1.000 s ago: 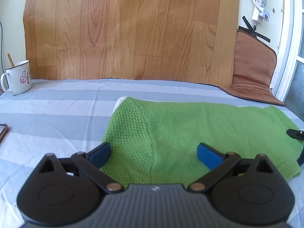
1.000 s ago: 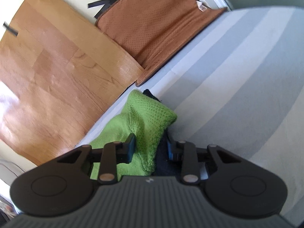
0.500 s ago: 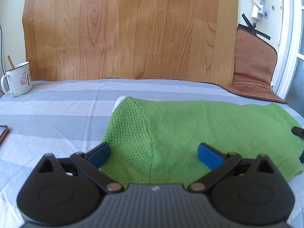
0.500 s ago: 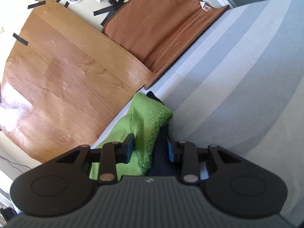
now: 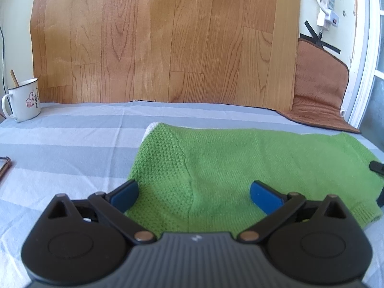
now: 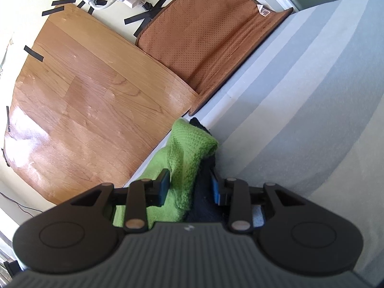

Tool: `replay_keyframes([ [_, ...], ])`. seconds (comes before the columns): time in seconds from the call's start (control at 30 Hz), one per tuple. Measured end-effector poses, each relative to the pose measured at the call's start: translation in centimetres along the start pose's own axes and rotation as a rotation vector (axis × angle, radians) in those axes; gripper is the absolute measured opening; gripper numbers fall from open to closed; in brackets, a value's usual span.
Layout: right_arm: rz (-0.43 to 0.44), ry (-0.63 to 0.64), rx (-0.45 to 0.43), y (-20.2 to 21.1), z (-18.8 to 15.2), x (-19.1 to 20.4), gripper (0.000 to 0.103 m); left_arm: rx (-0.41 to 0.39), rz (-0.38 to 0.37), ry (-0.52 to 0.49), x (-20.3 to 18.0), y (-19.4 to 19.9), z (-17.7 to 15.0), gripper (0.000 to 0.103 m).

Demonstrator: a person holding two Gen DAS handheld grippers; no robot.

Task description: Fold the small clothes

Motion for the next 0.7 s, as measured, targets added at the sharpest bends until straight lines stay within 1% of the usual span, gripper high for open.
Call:
replay_keyframes([
  [0.13,0.000,0.001,-0.002,0.1,-0.1,0.0,0.038,0.006,0.010,-0.009,-0.2,-0.1,0.0,0.103],
  [0.3,-0.018,0.018,0.001,0.1,-0.2,0.2,0.038,0.035,0.024,-0.016,-0.2,-0.5,0.2,0.103],
  [0.4,-0.002,0.025,-0.005,0.1,-0.3,0.3,0.045,0.044,0.030,-0.023,-0.2,-0.6,0.2,0.103],
  [0.47,0.016,0.046,-0.003,0.1,-0.4,0.6,0.054,0.045,0.034,-0.023,-0.3,-0.7,0.2,0.103],
  [0.53,0.007,0.072,0.006,0.0,-0.5,1.0,0.058,0.046,0.037,-0.022,-0.4,-0.7,0.2,0.103],
  [0.63,-0.033,0.093,0.013,-0.1,-0.7,1.4,0.058,0.046,0.039,-0.017,-0.3,-0.7,0.2,0.103],
  [0.7,-0.043,0.082,0.014,-0.1,-0.6,1.4,0.056,0.046,0.041,-0.017,-0.3,-0.7,0.2,0.103],
])
Point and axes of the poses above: each gripper's, at about its wrist camera, not at the fingertips, and y roughly against the way its jaws point, x to its left, z to its top, the point moved 3 cm from there along -y, roughly the way its jaws point, and after that the axes turned 11 degrees about x, right-handed, at the moved point
